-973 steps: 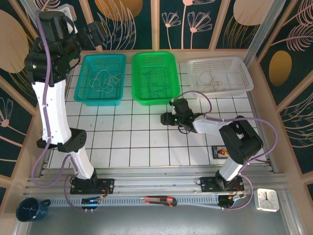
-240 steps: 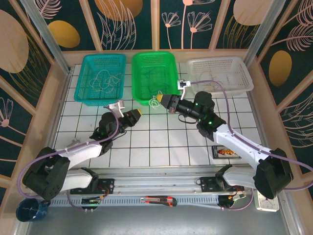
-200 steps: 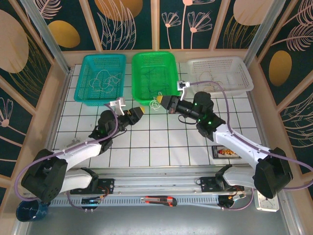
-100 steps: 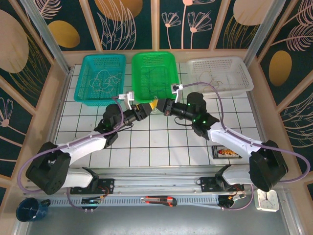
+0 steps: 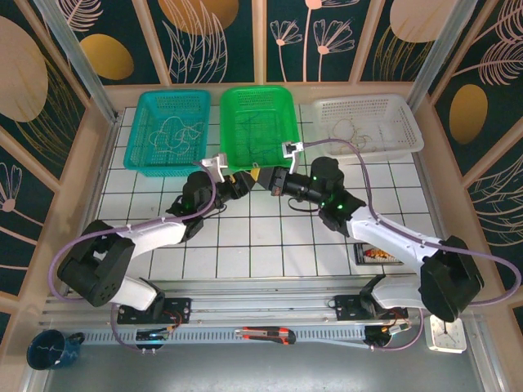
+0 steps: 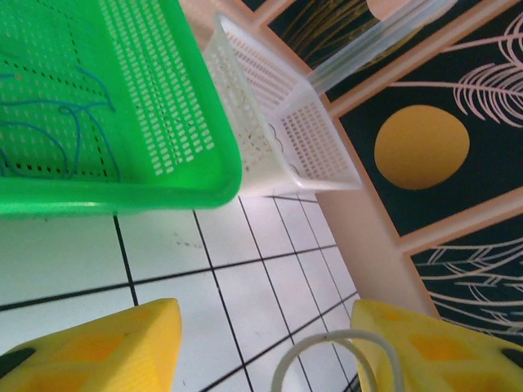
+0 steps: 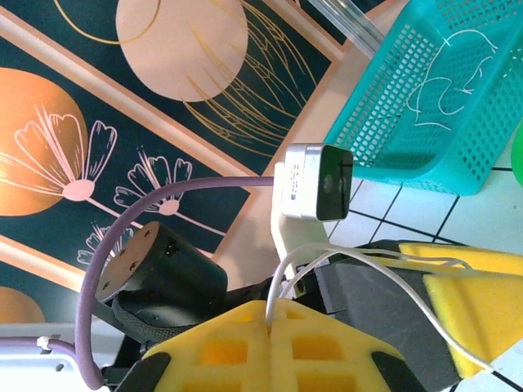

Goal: Untangle the cables

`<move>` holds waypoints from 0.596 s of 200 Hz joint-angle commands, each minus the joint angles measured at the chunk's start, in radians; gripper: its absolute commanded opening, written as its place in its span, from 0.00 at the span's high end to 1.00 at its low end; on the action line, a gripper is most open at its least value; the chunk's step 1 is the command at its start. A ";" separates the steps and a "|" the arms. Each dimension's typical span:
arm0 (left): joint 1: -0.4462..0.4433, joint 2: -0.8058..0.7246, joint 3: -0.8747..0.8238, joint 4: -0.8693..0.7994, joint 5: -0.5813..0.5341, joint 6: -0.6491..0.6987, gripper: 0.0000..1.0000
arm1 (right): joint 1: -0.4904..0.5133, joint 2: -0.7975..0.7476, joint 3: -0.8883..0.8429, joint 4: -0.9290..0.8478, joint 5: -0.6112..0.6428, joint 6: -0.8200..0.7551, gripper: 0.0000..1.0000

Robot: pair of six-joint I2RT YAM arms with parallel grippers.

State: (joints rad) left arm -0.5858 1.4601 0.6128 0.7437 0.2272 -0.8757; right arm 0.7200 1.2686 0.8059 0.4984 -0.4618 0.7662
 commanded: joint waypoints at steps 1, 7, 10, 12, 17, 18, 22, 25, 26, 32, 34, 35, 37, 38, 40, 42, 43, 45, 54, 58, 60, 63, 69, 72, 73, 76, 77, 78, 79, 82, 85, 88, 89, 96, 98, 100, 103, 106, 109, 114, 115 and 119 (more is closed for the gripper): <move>-0.004 0.009 -0.003 -0.025 -0.069 0.027 0.44 | 0.004 -0.057 0.029 0.040 0.026 -0.007 1.00; -0.003 0.009 -0.015 -0.027 -0.079 0.027 0.44 | 0.002 -0.067 0.035 0.028 0.037 -0.015 1.00; -0.002 0.009 -0.021 -0.027 -0.083 0.027 0.44 | 0.001 -0.073 0.037 0.023 0.041 -0.019 1.00; -0.003 0.009 -0.026 -0.027 -0.086 0.027 0.44 | 0.001 -0.076 0.038 0.018 0.044 -0.021 1.00; -0.002 0.008 -0.035 -0.027 -0.092 0.027 0.44 | -0.002 -0.086 0.041 0.010 0.051 -0.028 1.00; -0.003 0.007 -0.037 -0.027 -0.093 0.027 0.44 | -0.003 -0.088 0.042 0.009 0.051 -0.029 1.00; -0.002 0.006 -0.045 -0.027 -0.098 0.027 0.44 | -0.006 -0.095 0.043 0.002 0.058 -0.034 1.00; -0.002 0.005 -0.051 -0.027 -0.101 0.026 0.44 | -0.008 -0.100 0.044 -0.001 0.061 -0.036 1.00; -0.003 0.005 -0.053 -0.026 -0.101 0.027 0.44 | -0.008 -0.101 0.044 -0.003 0.062 -0.037 1.00; -0.002 0.002 -0.064 -0.026 -0.107 0.027 0.43 | -0.013 -0.113 0.045 -0.014 0.070 -0.044 1.00; -0.003 0.002 -0.067 -0.025 -0.108 0.027 0.43 | -0.016 -0.117 0.045 -0.015 0.072 -0.045 1.00; -0.003 0.001 -0.068 -0.024 -0.109 0.027 0.43 | -0.017 -0.119 0.045 -0.017 0.073 -0.047 1.00; -0.002 0.000 -0.072 -0.024 -0.110 0.027 0.43 | -0.018 -0.123 0.045 -0.020 0.075 -0.049 1.00; -0.003 0.001 -0.073 -0.023 -0.111 0.027 0.43 | -0.020 -0.123 0.045 -0.021 0.076 -0.048 1.00; -0.002 -0.001 -0.077 -0.023 -0.114 0.027 0.42 | -0.022 -0.126 0.044 -0.024 0.078 -0.051 1.00; -0.002 -0.002 -0.080 -0.023 -0.114 0.026 0.42 | -0.024 -0.129 0.044 -0.027 0.080 -0.053 1.00; -0.003 -0.003 -0.081 -0.023 -0.114 0.026 0.42 | -0.025 -0.131 0.044 -0.029 0.082 -0.053 1.00; -0.003 -0.004 -0.085 -0.023 -0.117 0.027 0.42 | -0.028 -0.134 0.044 -0.031 0.083 -0.054 1.00; -0.003 -0.009 -0.096 -0.023 -0.124 0.028 0.41 | -0.039 -0.147 0.041 -0.042 0.091 -0.058 1.00; -0.003 -0.012 -0.101 -0.023 -0.128 0.028 0.41 | -0.044 -0.153 0.039 -0.045 0.093 -0.059 1.00; -0.003 -0.014 -0.102 -0.024 -0.129 0.030 0.41 | -0.047 -0.155 0.037 -0.046 0.093 -0.058 1.00; -0.003 -0.015 -0.106 -0.025 -0.132 0.031 0.41 | -0.052 -0.159 0.035 -0.047 0.094 -0.058 1.00; -0.003 -0.018 -0.111 -0.028 -0.138 0.032 0.41 | -0.061 -0.166 0.031 -0.047 0.094 -0.055 1.00; -0.003 -0.020 -0.113 -0.030 -0.140 0.034 0.41 | -0.065 -0.170 0.027 -0.047 0.094 -0.054 1.00; -0.003 -0.021 -0.114 -0.031 -0.141 0.034 0.41 | -0.067 -0.171 0.027 -0.048 0.094 -0.054 1.00; -0.003 -0.022 -0.114 -0.033 -0.143 0.035 0.41 | -0.072 -0.172 0.024 -0.049 0.094 -0.052 1.00; -0.003 -0.023 -0.114 -0.033 -0.144 0.035 0.41 | -0.073 -0.173 0.023 -0.049 0.094 -0.052 1.00; -0.003 -0.024 -0.115 -0.033 -0.145 0.037 0.41 | -0.074 -0.174 0.022 -0.050 0.094 -0.051 1.00; -0.002 -0.025 -0.116 -0.034 -0.145 0.037 0.41 | -0.077 -0.174 0.022 -0.049 0.094 -0.051 1.00; -0.003 -0.025 -0.118 -0.035 -0.148 0.038 0.41 | -0.079 -0.179 0.019 -0.050 0.094 -0.049 1.00; -0.003 -0.027 -0.119 -0.037 -0.150 0.039 0.41 | -0.083 -0.181 0.017 -0.049 0.094 -0.049 1.00; -0.002 -0.027 -0.120 -0.038 -0.151 0.040 0.41 | -0.086 -0.183 0.016 -0.050 0.094 -0.048 1.00; -0.002 -0.028 -0.120 -0.038 -0.151 0.040 0.42 | -0.086 -0.184 0.016 -0.050 0.094 -0.048 1.00; -0.002 -0.032 -0.123 -0.040 -0.153 0.042 0.42 | -0.092 -0.188 0.013 -0.053 0.094 -0.047 1.00; -0.002 -0.032 -0.123 -0.040 -0.153 0.041 0.42 | -0.094 -0.187 0.012 -0.054 0.094 -0.048 1.00; -0.002 -0.033 -0.123 -0.040 -0.153 0.042 0.42 | -0.096 -0.187 0.011 -0.056 0.094 -0.048 1.00; -0.003 -0.034 -0.123 -0.041 -0.153 0.043 0.42 | -0.097 -0.189 0.009 -0.058 0.094 -0.048 1.00; -0.003 -0.035 -0.123 -0.041 -0.152 0.044 0.42 | -0.098 -0.190 0.009 -0.058 0.094 -0.050 1.00; -0.002 -0.038 -0.123 -0.041 -0.151 0.045 0.42 | -0.099 -0.189 0.006 -0.059 0.094 -0.050 1.00; -0.003 -0.041 -0.121 -0.043 -0.149 0.047 0.42 | -0.102 -0.190 0.003 -0.060 0.094 -0.050 1.00; -0.003 -0.043 -0.121 -0.043 -0.149 0.048 0.42 | -0.103 -0.190 0.003 -0.060 0.094 -0.050 1.00; -0.002 -0.047 -0.120 -0.043 -0.146 0.050 0.42 | -0.104 -0.189 0.001 -0.062 0.094 -0.050 1.00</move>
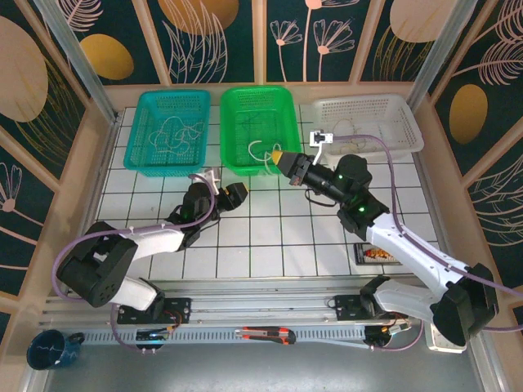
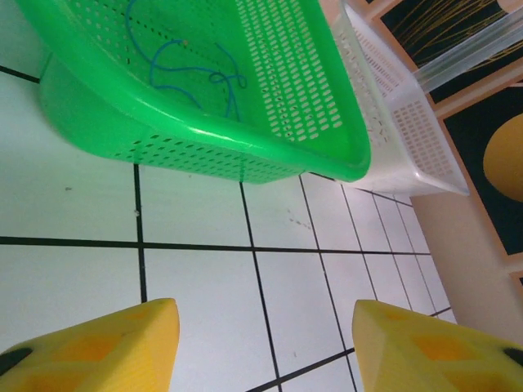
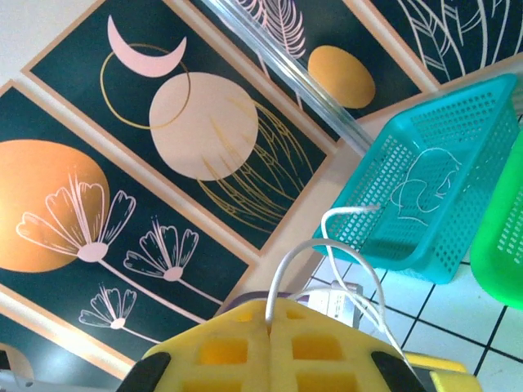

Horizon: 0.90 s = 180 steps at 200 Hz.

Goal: Untangle the cables

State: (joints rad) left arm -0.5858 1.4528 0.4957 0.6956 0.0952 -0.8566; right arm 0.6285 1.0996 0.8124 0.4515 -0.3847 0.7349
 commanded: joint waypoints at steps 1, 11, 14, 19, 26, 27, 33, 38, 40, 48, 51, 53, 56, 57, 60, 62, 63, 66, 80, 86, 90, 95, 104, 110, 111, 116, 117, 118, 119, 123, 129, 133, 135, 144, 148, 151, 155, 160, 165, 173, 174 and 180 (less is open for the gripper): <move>-0.002 -0.040 -0.003 0.004 -0.014 0.031 0.42 | -0.012 -0.020 -0.007 -0.015 0.017 -0.020 1.00; -0.003 -0.053 0.002 -0.001 -0.006 0.036 0.41 | -0.017 -0.017 -0.013 -0.019 0.018 -0.023 1.00; -0.002 -0.059 0.004 -0.004 -0.004 0.037 0.41 | -0.018 -0.016 -0.015 -0.021 0.017 -0.024 1.00; -0.003 -0.067 0.009 -0.009 0.000 0.040 0.40 | -0.020 -0.014 -0.020 -0.020 0.017 -0.026 1.00; -0.002 -0.078 0.016 -0.016 0.007 0.043 0.40 | -0.023 -0.013 -0.024 -0.021 0.014 -0.026 1.00; -0.003 -0.080 0.015 -0.018 0.008 0.043 0.40 | -0.023 -0.012 -0.026 -0.021 0.014 -0.025 1.00; -0.002 -0.089 0.023 -0.023 0.014 0.045 0.39 | -0.024 -0.009 -0.030 -0.018 0.013 -0.025 1.00; -0.002 -0.097 0.027 -0.029 0.020 0.045 0.39 | -0.025 -0.009 -0.031 -0.017 0.012 -0.025 1.00; -0.002 -0.100 0.030 -0.030 0.022 0.044 0.39 | -0.026 -0.007 -0.034 -0.017 0.012 -0.023 1.00; -0.002 -0.112 0.034 -0.034 0.030 0.042 0.38 | -0.028 -0.004 -0.038 -0.017 0.012 -0.026 1.00; -0.003 -0.116 0.036 -0.034 0.033 0.041 0.38 | -0.027 -0.002 -0.039 -0.016 0.013 -0.026 1.00; -0.002 -0.120 0.038 -0.034 0.036 0.039 0.38 | -0.028 -0.001 -0.040 -0.016 0.013 -0.026 1.00; -0.003 -0.125 0.039 -0.034 0.039 0.039 0.38 | -0.028 0.000 -0.041 -0.016 0.012 -0.025 1.00; -0.003 -0.126 0.039 -0.034 0.040 0.037 0.38 | -0.029 0.001 -0.042 -0.015 0.011 -0.026 1.00; -0.002 -0.131 0.041 -0.033 0.044 0.036 0.37 | -0.030 0.003 -0.042 -0.016 0.010 -0.026 1.00; -0.003 -0.134 0.042 -0.033 0.048 0.035 0.37 | -0.030 0.004 -0.043 -0.015 0.010 -0.027 1.00; -0.003 -0.135 0.042 -0.033 0.049 0.035 0.37 | -0.030 0.004 -0.044 -0.015 0.010 -0.026 1.00; -0.002 -0.139 0.045 -0.032 0.053 0.032 0.37 | -0.029 0.006 -0.044 -0.014 0.010 -0.027 1.00; -0.003 -0.154 0.052 -0.025 0.072 0.021 0.36 | -0.031 0.015 -0.048 -0.012 0.006 -0.028 1.00; -0.003 -0.160 0.056 -0.021 0.080 0.015 0.35 | -0.032 0.019 -0.049 -0.011 0.002 -0.030 1.00; -0.003 -0.163 0.058 -0.017 0.085 0.014 0.35 | -0.031 0.022 -0.049 -0.010 -0.001 -0.030 1.00; -0.003 -0.168 0.062 -0.013 0.090 0.010 0.35 | -0.030 0.027 -0.050 -0.008 -0.004 -0.030 1.00; -0.002 -0.173 0.071 -0.009 0.101 0.007 0.34 | -0.031 0.032 -0.051 -0.004 -0.009 -0.028 1.00; -0.002 -0.176 0.076 -0.004 0.111 0.004 0.34 | -0.031 0.037 -0.055 -0.001 -0.011 -0.028 1.00; -0.003 -0.176 0.077 -0.004 0.113 0.004 0.34 | -0.030 0.037 -0.055 0.000 -0.011 -0.027 1.00; -0.003 -0.178 0.083 -0.001 0.120 -0.002 0.34 | -0.031 0.039 -0.056 0.003 -0.012 -0.025 1.00; -0.002 -0.178 0.083 -0.001 0.122 -0.003 0.34 | -0.031 0.039 -0.057 0.003 -0.012 -0.024 1.00; -0.003 -0.179 0.085 0.000 0.123 -0.003 0.34 | -0.031 0.040 -0.056 0.003 -0.013 -0.024 1.00; -0.003 -0.179 0.085 0.001 0.125 -0.004 0.34 | -0.031 0.040 -0.056 0.004 -0.013 -0.023 1.00; -0.003 -0.180 0.090 0.004 0.130 -0.009 0.34 | -0.031 0.041 -0.058 0.005 -0.013 -0.024 1.00; -0.003 -0.180 0.096 0.012 0.142 -0.012 0.34 | -0.031 0.042 -0.059 0.008 -0.014 -0.024 1.00; -0.003 -0.180 0.101 0.017 0.151 -0.017 0.34 | -0.032 0.044 -0.059 0.009 -0.014 -0.022 1.00; -0.002 -0.180 0.103 0.019 0.153 -0.019 0.34 | -0.031 0.044 -0.060 0.010 -0.014 -0.022 1.00; -0.003 -0.177 0.113 0.027 0.165 -0.026 0.33 | -0.031 0.048 -0.062 0.013 -0.015 -0.021 1.00; -0.003 -0.175 0.117 0.032 0.172 -0.028 0.33 | -0.031 0.048 -0.063 0.014 -0.016 -0.019 1.00; -0.002 -0.173 0.120 0.035 0.177 -0.030 0.34 | -0.030 0.049 -0.064 0.015 -0.017 -0.020 1.00; -0.003 -0.169 0.125 0.038 0.183 -0.031 0.34 | -0.031 0.050 -0.065 0.019 -0.017 -0.018 1.00; -0.003 -0.165 0.132 0.041 0.190 -0.033 0.35 | -0.031 0.053 -0.065 0.020 -0.019 -0.016 1.00; -0.002 -0.160 0.137 0.044 0.196 -0.035 0.35 | -0.030 0.054 -0.067 0.023 -0.021 -0.014 1.00; -0.003 -0.151 0.145 0.050 0.209 -0.038 0.36 | -0.029 0.058 -0.068 0.028 -0.024 -0.011 1.00; -0.002 -0.149 0.147 0.051 0.210 -0.038 0.36 | -0.030 0.057 -0.068 0.029 -0.025 -0.010 1.00; -0.003 -0.142 0.152 0.055 0.218 -0.039 0.37 | -0.030 0.059 -0.069 0.033 -0.026 -0.009 1.00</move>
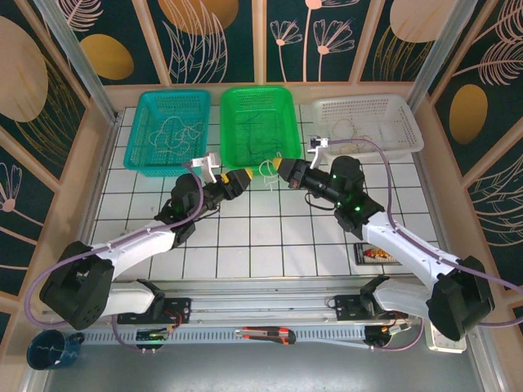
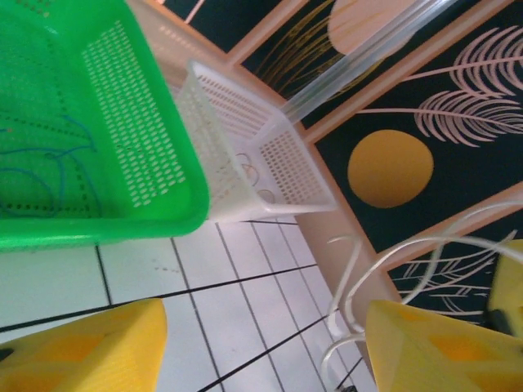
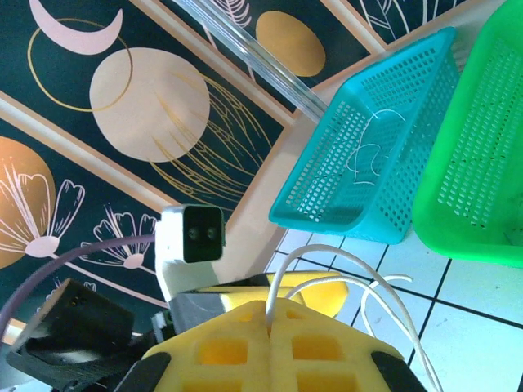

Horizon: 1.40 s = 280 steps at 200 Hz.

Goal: Untangle the cables

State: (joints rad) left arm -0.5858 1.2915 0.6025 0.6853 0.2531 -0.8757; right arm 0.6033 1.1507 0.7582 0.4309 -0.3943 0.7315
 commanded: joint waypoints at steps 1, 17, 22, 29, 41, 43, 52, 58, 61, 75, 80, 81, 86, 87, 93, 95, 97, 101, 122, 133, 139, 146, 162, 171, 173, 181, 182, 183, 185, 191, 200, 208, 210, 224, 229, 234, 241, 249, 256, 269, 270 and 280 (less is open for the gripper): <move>-0.002 0.020 0.046 0.066 0.061 -0.020 0.37 | -0.003 0.008 -0.016 0.054 -0.017 -0.005 1.00; -0.003 0.039 0.058 0.078 0.082 -0.025 0.39 | 0.000 0.011 -0.016 0.058 -0.017 -0.002 1.00; -0.002 0.044 0.061 0.081 0.086 -0.026 0.39 | 0.001 0.012 -0.016 0.059 -0.017 -0.003 1.00; -0.003 0.051 0.063 0.086 0.092 -0.026 0.40 | 0.005 0.011 -0.015 0.059 -0.017 -0.001 1.00; -0.003 0.061 0.064 0.092 0.101 -0.028 0.40 | 0.007 0.012 -0.014 0.062 -0.017 0.001 1.00; -0.003 0.063 0.067 0.093 0.102 -0.029 0.40 | 0.007 0.013 -0.014 0.062 -0.017 0.000 1.00; -0.004 0.070 0.066 0.097 0.107 -0.030 0.41 | 0.011 0.016 -0.013 0.063 -0.018 0.001 1.00; -0.004 0.073 0.066 0.099 0.110 -0.030 0.41 | 0.012 0.017 -0.011 0.065 -0.018 0.002 1.00; -0.004 0.077 0.067 0.100 0.112 -0.031 0.41 | 0.013 0.019 -0.011 0.065 -0.018 0.003 1.00; -0.004 0.085 0.067 0.103 0.115 -0.030 0.41 | 0.019 0.023 -0.008 0.072 -0.020 0.005 1.00; -0.004 0.086 0.066 0.104 0.115 -0.030 0.41 | 0.021 0.024 -0.007 0.073 -0.020 0.005 1.00; -0.003 0.087 0.066 0.105 0.115 -0.029 0.41 | 0.022 0.026 -0.006 0.073 -0.020 0.005 1.00; -0.005 0.088 0.067 0.106 0.116 -0.030 0.41 | 0.024 0.027 -0.005 0.075 -0.020 0.008 1.00; -0.005 0.088 0.066 0.105 0.116 -0.030 0.41 | 0.025 0.027 -0.005 0.075 -0.020 0.008 1.00; -0.004 0.092 0.066 0.106 0.117 -0.030 0.42 | 0.027 0.030 -0.004 0.077 -0.020 0.008 1.00; -0.004 0.091 0.066 0.106 0.117 -0.030 0.42 | 0.027 0.030 -0.003 0.077 -0.020 0.007 1.00; -0.004 0.092 0.066 0.107 0.117 -0.029 0.42 | 0.028 0.031 -0.002 0.077 -0.020 0.008 1.00; -0.004 0.093 0.066 0.108 0.117 -0.031 0.42 | 0.031 0.033 -0.001 0.077 -0.020 0.007 1.00; -0.004 0.098 0.068 0.114 0.119 -0.031 0.44 | 0.038 0.042 0.001 0.083 -0.020 0.009 1.00; -0.004 0.100 0.069 0.114 0.120 -0.031 0.45 | 0.043 0.044 0.003 0.084 -0.020 0.011 1.00; -0.005 0.102 0.069 0.115 0.120 -0.030 0.46 | 0.044 0.044 0.004 0.085 -0.021 0.012 1.00; -0.005 0.103 0.068 0.117 0.120 -0.033 0.47 | 0.047 0.046 0.006 0.085 -0.021 0.011 1.00; -0.004 0.107 0.068 0.118 0.119 -0.031 0.49 | 0.051 0.046 0.007 0.087 -0.021 0.012 1.00; -0.005 0.110 0.068 0.118 0.119 -0.032 0.50 | 0.053 0.046 0.009 0.087 -0.021 0.014 1.00; -0.004 0.111 0.068 0.118 0.119 -0.032 0.50 | 0.054 0.046 0.008 0.088 -0.021 0.014 1.00; -0.005 0.113 0.068 0.120 0.118 -0.031 0.51 | 0.056 0.046 0.010 0.089 -0.021 0.013 1.00; -0.004 0.113 0.068 0.120 0.118 -0.032 0.51 | 0.056 0.046 0.010 0.089 -0.021 0.014 1.00; -0.004 0.113 0.068 0.120 0.118 -0.031 0.52 | 0.056 0.046 0.010 0.089 -0.021 0.015 1.00; -0.004 0.114 0.068 0.121 0.118 -0.031 0.52 | 0.057 0.046 0.010 0.088 -0.021 0.014 1.00; -0.004 0.117 0.068 0.122 0.117 -0.032 0.54 | 0.058 0.044 0.010 0.089 -0.020 0.015 1.00; -0.004 0.118 0.066 0.125 0.117 -0.033 0.56 | 0.061 0.043 0.013 0.088 -0.020 0.015 1.00; -0.004 0.121 0.067 0.126 0.117 -0.032 0.59 | 0.062 0.042 0.012 0.089 -0.020 0.015 1.00; -0.005 0.121 0.066 0.126 0.117 -0.032 0.60 | 0.062 0.041 0.012 0.087 -0.020 0.015 1.00; -0.005 0.121 0.064 0.128 0.113 -0.033 0.66 | 0.065 0.041 0.012 0.085 -0.018 0.014 1.00; -0.005 0.121 0.065 0.128 0.111 -0.032 0.69 | 0.065 0.040 0.012 0.085 -0.018 0.015 1.00; -0.005 0.119 0.065 0.128 0.109 -0.031 0.72 | 0.065 0.040 0.012 0.085 -0.018 0.014 1.00; -0.005 0.117 0.065 0.129 0.107 -0.031 0.76 | 0.066 0.040 0.012 0.083 -0.017 0.013 1.00; -0.005 0.114 0.065 0.129 0.105 -0.031 0.82 | 0.067 0.041 0.010 0.081 -0.017 0.012 1.00; -0.005 0.110 0.065 0.128 0.103 -0.032 0.88 | 0.066 0.043 0.009 0.076 -0.014 0.009 1.00; -0.005 0.098 0.069 0.123 0.099 -0.032 0.98 | 0.066 0.047 0.006 0.066 -0.007 0.005 1.00; -0.004 0.097 0.069 0.122 0.098 -0.032 0.99 | 0.065 0.048 0.006 0.065 -0.006 0.003 1.00; -0.004 0.084 0.075 0.108 0.094 -0.029 1.00 | 0.063 0.053 0.003 0.055 0.000 0.000 1.00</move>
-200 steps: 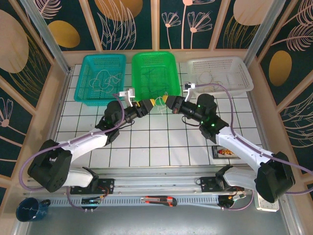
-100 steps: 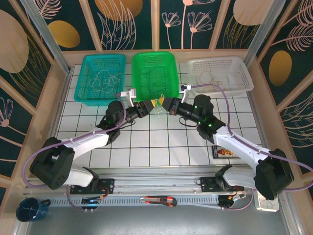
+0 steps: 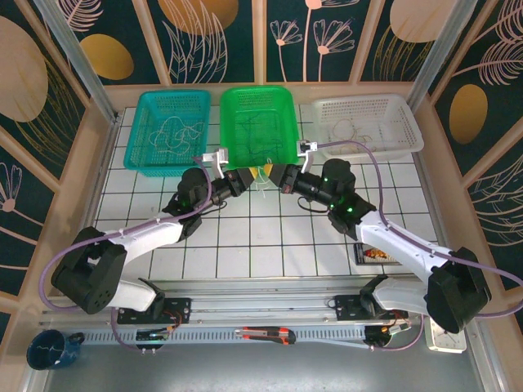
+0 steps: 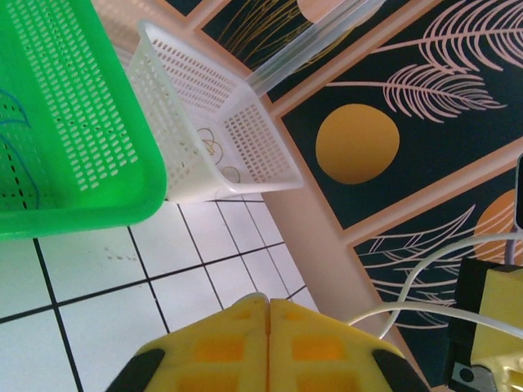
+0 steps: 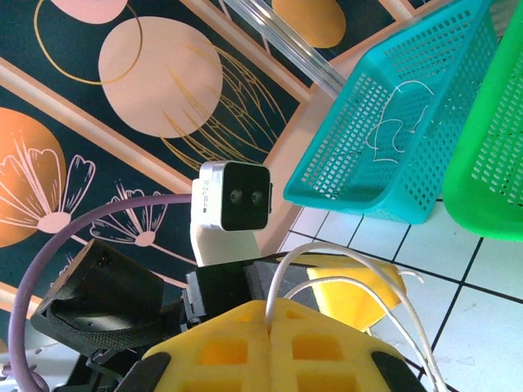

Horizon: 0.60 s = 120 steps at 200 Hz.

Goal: Untangle the cables

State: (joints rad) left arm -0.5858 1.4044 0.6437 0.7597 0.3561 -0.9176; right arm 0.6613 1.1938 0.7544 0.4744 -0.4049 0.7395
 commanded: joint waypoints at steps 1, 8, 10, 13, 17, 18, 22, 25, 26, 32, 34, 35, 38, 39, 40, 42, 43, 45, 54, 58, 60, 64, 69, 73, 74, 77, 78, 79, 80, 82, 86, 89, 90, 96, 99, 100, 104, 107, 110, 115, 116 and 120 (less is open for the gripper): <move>-0.004 -0.031 0.035 0.033 -0.009 0.015 1.00 | 0.005 0.012 0.007 0.010 0.011 -0.009 1.00; -0.006 -0.042 0.041 0.020 -0.013 0.020 1.00 | 0.003 0.016 0.004 0.003 0.016 -0.013 1.00; -0.005 -0.046 0.044 0.015 -0.014 0.021 1.00 | 0.002 0.017 0.003 0.003 0.017 -0.012 1.00; -0.004 -0.051 0.045 0.009 -0.017 0.022 1.00 | 0.001 0.019 -0.001 0.001 0.018 -0.014 0.98; -0.006 -0.056 0.049 0.003 -0.017 0.024 1.00 | -0.002 0.021 -0.004 0.001 0.018 -0.016 0.95; -0.005 -0.058 0.049 0.001 -0.018 0.024 1.00 | -0.002 0.021 -0.005 0.001 0.019 -0.016 0.93; -0.006 -0.064 0.053 -0.006 -0.019 0.026 1.00 | -0.006 0.024 -0.009 0.001 0.021 -0.018 0.89; -0.004 -0.068 0.056 -0.011 -0.019 0.026 1.00 | -0.007 0.025 -0.012 -0.001 0.022 -0.018 0.85; -0.004 -0.070 0.058 -0.013 -0.021 0.026 1.00 | -0.008 0.026 -0.014 -0.001 0.023 -0.019 0.84; -0.005 -0.079 0.064 -0.025 -0.022 0.027 1.00 | -0.012 0.030 -0.019 0.001 0.024 -0.019 0.75; -0.006 -0.081 0.067 -0.027 -0.021 0.028 1.00 | -0.014 0.031 -0.023 0.002 0.024 -0.019 0.73; -0.005 -0.083 0.068 -0.028 -0.022 0.028 1.00 | -0.015 0.032 -0.023 0.002 0.024 -0.020 0.71; -0.005 -0.087 0.072 -0.032 -0.022 0.028 1.00 | -0.016 0.033 -0.026 0.003 0.025 -0.021 0.68; -0.005 -0.088 0.074 -0.034 -0.021 0.028 1.00 | -0.016 0.033 -0.027 0.003 0.025 -0.021 0.67; -0.004 -0.090 0.074 -0.035 -0.021 0.028 1.00 | -0.017 0.034 -0.029 0.003 0.026 -0.021 0.66; -0.005 -0.093 0.076 -0.037 -0.022 0.028 1.00 | -0.018 0.036 -0.030 0.003 0.026 -0.023 0.64; -0.006 -0.094 0.078 -0.039 -0.022 0.028 1.00 | -0.019 0.036 -0.031 0.003 0.026 -0.023 0.63; -0.005 -0.095 0.079 -0.041 -0.023 0.027 1.00 | -0.020 0.038 -0.035 0.003 0.027 -0.025 0.61; -0.005 -0.103 0.088 -0.045 -0.023 0.021 1.00 | -0.023 0.044 -0.042 0.002 0.029 -0.027 0.54; -0.004 -0.107 0.092 -0.047 -0.023 0.018 1.00 | -0.024 0.046 -0.046 0.003 0.029 -0.028 0.51; -0.005 -0.108 0.094 -0.048 -0.024 0.016 1.00 | -0.025 0.048 -0.048 0.004 0.028 -0.029 0.50; -0.006 -0.109 0.098 -0.049 -0.023 0.011 1.00 | -0.026 0.051 -0.052 0.006 0.028 -0.031 0.48; -0.005 -0.111 0.104 -0.051 -0.022 0.007 1.00 | -0.026 0.056 -0.055 0.009 0.027 -0.033 0.47; -0.005 -0.113 0.108 -0.051 -0.020 0.004 1.00 | -0.026 0.060 -0.059 0.010 0.028 -0.035 0.46; -0.005 -0.113 0.109 -0.051 -0.020 0.004 1.00 | -0.026 0.061 -0.059 0.010 0.028 -0.034 0.46; -0.004 -0.114 0.113 -0.051 -0.019 -0.001 1.00 | -0.027 0.064 -0.062 0.010 0.029 -0.036 0.45; -0.005 -0.114 0.113 -0.052 -0.019 -0.001 1.00 | -0.027 0.066 -0.063 0.010 0.029 -0.036 0.45; -0.005 -0.114 0.115 -0.052 -0.019 -0.003 1.00 | -0.027 0.066 -0.063 0.011 0.029 -0.036 0.45; -0.005 -0.114 0.115 -0.052 -0.019 -0.003 1.00 | -0.027 0.068 -0.065 0.011 0.029 -0.036 0.45; -0.004 -0.115 0.117 -0.053 -0.018 -0.004 1.00 | -0.027 0.070 -0.066 0.012 0.029 -0.037 0.44; -0.005 -0.115 0.121 -0.053 -0.016 -0.007 1.00 | -0.028 0.073 -0.071 0.015 0.030 -0.038 0.44; -0.005 -0.116 0.125 -0.053 -0.016 -0.010 1.00 | -0.027 0.077 -0.074 0.017 0.031 -0.038 0.44; -0.005 -0.116 0.125 -0.053 -0.016 -0.011 1.00 | -0.027 0.077 -0.074 0.018 0.031 -0.038 0.44; -0.004 -0.116 0.132 -0.054 -0.014 -0.014 1.00 | -0.027 0.083 -0.080 0.022 0.029 -0.039 0.44; -0.005 -0.117 0.134 -0.054 -0.012 -0.017 1.00 | -0.027 0.085 -0.083 0.024 0.030 -0.040 0.45; -0.005 -0.117 0.136 -0.054 -0.012 -0.017 1.00 | -0.027 0.087 -0.083 0.025 0.031 -0.040 0.45; -0.005 -0.119 0.138 -0.056 -0.012 -0.019 1.00 | -0.028 0.090 -0.087 0.026 0.033 -0.042 0.45; -0.004 -0.120 0.142 -0.056 -0.012 -0.020 1.00 | -0.028 0.092 -0.088 0.027 0.034 -0.042 0.45; -0.005 -0.121 0.143 -0.057 -0.011 -0.021 1.00 | -0.028 0.094 -0.091 0.028 0.036 -0.043 0.45; -0.005 -0.123 0.146 -0.060 -0.010 -0.022 1.00 | -0.028 0.097 -0.093 0.030 0.036 -0.046 0.45; -0.004 -0.123 0.148 -0.060 -0.010 -0.022 1.00 | -0.028 0.098 -0.094 0.030 0.036 -0.046 0.45; -0.005 -0.125 0.149 -0.062 -0.009 -0.023 1.00 | -0.029 0.100 -0.096 0.031 0.039 -0.047 0.45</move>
State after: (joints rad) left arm -0.5858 1.3056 0.7570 0.7044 0.3367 -0.9215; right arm 0.6403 1.2800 0.6804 0.4675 -0.3882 0.7132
